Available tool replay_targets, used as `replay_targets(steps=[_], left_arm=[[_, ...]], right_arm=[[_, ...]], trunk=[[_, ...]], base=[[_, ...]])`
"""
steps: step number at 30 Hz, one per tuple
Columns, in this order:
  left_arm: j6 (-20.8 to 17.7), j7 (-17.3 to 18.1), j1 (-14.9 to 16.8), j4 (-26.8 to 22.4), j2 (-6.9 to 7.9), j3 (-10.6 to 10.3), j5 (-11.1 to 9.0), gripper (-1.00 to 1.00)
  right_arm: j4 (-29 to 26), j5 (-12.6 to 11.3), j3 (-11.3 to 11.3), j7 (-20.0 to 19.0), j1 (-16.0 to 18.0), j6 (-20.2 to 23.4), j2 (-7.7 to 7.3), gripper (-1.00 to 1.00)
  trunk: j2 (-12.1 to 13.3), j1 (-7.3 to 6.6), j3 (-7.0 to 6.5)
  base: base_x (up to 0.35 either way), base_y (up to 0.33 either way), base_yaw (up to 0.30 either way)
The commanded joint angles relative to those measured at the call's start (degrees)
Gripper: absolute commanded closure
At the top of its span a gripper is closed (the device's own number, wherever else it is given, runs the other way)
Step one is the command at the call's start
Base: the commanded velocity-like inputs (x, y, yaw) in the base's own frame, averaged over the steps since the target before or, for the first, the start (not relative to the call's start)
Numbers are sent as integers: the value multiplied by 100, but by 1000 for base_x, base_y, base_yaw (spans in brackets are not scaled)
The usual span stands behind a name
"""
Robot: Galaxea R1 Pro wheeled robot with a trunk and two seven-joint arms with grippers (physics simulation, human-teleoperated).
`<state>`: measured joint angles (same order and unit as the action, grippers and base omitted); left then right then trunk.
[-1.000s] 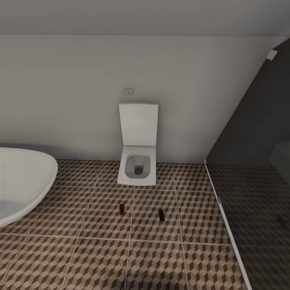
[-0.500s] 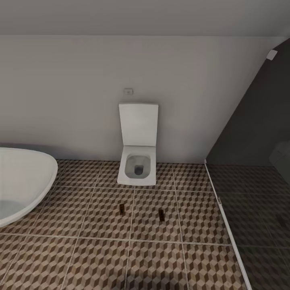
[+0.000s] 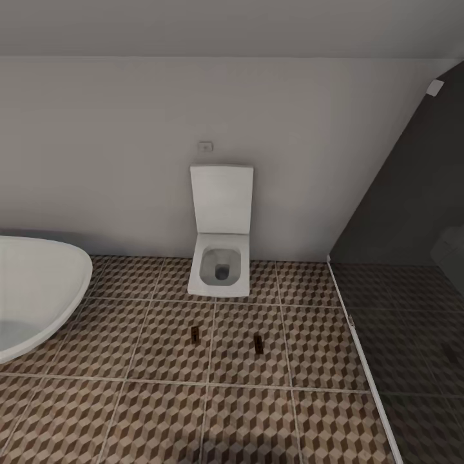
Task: Take the four mousetraps from the cabinet in the bathroom and place them on the bathroom floor. Make sure all four end up on the same floor surface, and ensure that at least two of them are either under or directly next to the same bathroom sink.
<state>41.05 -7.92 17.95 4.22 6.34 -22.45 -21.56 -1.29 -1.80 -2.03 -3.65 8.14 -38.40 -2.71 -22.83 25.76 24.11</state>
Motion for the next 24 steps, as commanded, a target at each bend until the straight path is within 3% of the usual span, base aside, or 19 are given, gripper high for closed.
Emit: replay_targets(steps=[1,24], left_arm=[[25,-25,7,18,-3,-49,-15,-100],[25,-25,7,18,-2,-49,-15,-100]], right_arm=[[5,-22,-16,-22,3,-19,-2,-100],[6,-22,-17,-22,3,-19,-2,-100]], trunk=[[-9,3,8],[-9,3,8]], base=[[0,0,0],[0,0,0]])
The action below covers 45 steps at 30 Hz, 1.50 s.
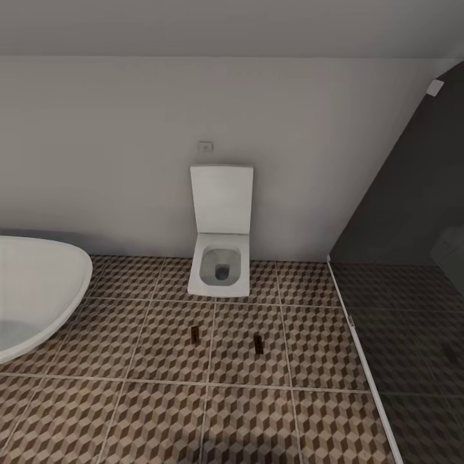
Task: Take the four mousetraps from the cabinet in the bathroom and place them on the bathroom floor. Make sure all four end up on the same floor surface, and ensure that at least two of them are either under or directly next to the same bathroom sink.
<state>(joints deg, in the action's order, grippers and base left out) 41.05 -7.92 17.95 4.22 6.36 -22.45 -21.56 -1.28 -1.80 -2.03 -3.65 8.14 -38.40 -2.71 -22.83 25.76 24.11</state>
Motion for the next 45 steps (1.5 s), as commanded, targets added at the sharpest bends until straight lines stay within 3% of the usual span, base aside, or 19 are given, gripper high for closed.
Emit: replay_targets(steps=[1,45], left_arm=[[25,-25,7,18,-3,-49,-15,-100],[25,-25,7,18,-3,-49,-15,-100]], right_arm=[[3,-22,-16,-22,3,-19,-2,-100],[5,-22,-15,-22,3,-19,-2,-100]], trunk=[[-9,3,8],[-9,3,8]], base=[[0,0,0],[0,0,0]])
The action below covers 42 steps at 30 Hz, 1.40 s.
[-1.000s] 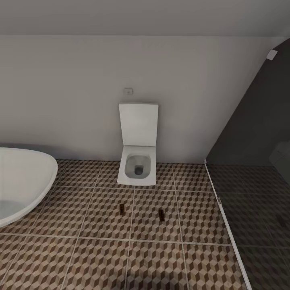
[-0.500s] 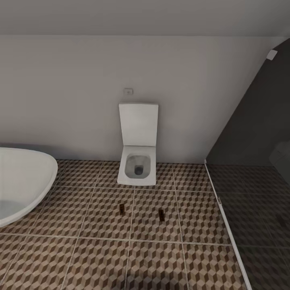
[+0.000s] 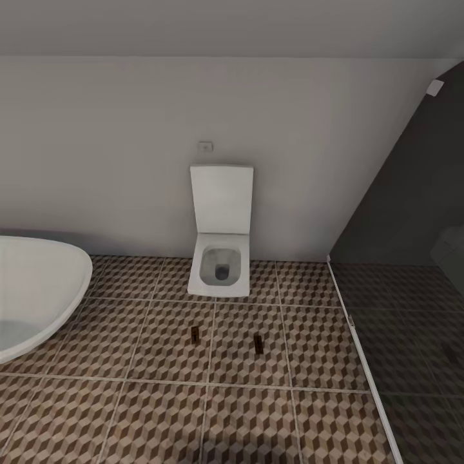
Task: Take the four mousetraps from the cabinet in the bathroom and place them on the bathroom floor. Make sure all four end up on the same floor surface, and ensure that at least two of them are either under or directly next to the same bathroom sink.
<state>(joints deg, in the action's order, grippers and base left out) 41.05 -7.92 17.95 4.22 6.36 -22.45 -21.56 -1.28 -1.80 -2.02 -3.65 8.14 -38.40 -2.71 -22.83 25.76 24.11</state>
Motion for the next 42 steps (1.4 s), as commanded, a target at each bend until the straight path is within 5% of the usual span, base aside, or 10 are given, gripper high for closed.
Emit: replay_targets(steps=[1,42], left_arm=[[25,-25,7,18,-5,-49,-15,-100],[25,-25,7,18,-4,-49,-15,-100]], right_arm=[[5,-22,-17,-22,3,-19,-2,-100],[5,-22,-17,-22,3,-19,-2,-100]], trunk=[[-9,3,8],[-9,3,8]], base=[[0,0,0],[0,0,0]])
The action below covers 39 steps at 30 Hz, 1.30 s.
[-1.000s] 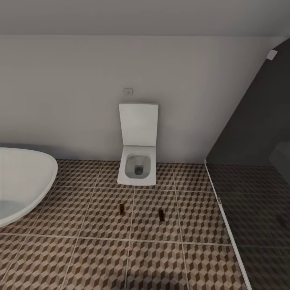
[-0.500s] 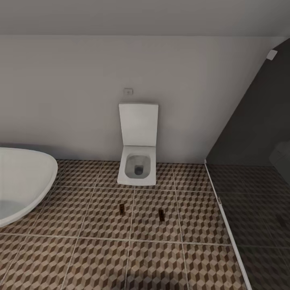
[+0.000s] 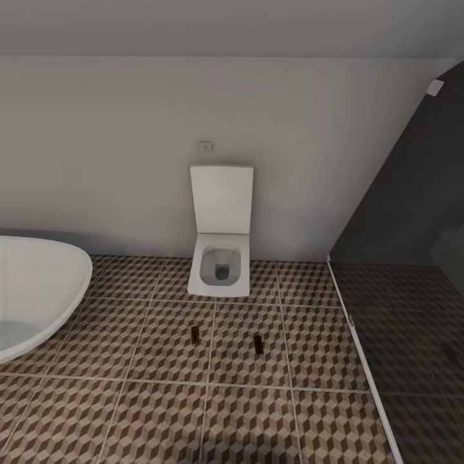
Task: Take the four mousetraps from the cabinet in the bathroom and place them on the bathroom floor. Make sure all four end up on the same floor surface, and ensure that at least two of them are either under or directly next to the same bathroom sink.
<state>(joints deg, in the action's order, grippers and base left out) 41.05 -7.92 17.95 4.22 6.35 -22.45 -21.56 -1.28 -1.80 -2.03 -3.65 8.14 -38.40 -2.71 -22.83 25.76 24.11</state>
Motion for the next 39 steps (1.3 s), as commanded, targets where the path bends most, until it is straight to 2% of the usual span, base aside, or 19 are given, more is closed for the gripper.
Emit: replay_targets(steps=[1,39], left_arm=[[25,-25,7,18,-3,-49,-15,-100],[25,-25,7,18,-3,-49,-15,-100]], right_arm=[[5,-22,-16,-22,3,-19,-2,-100],[5,-22,-15,-22,3,-19,-2,-100]], trunk=[[-9,3,8],[-9,3,8]], base=[[0,0,0],[0,0,0]])
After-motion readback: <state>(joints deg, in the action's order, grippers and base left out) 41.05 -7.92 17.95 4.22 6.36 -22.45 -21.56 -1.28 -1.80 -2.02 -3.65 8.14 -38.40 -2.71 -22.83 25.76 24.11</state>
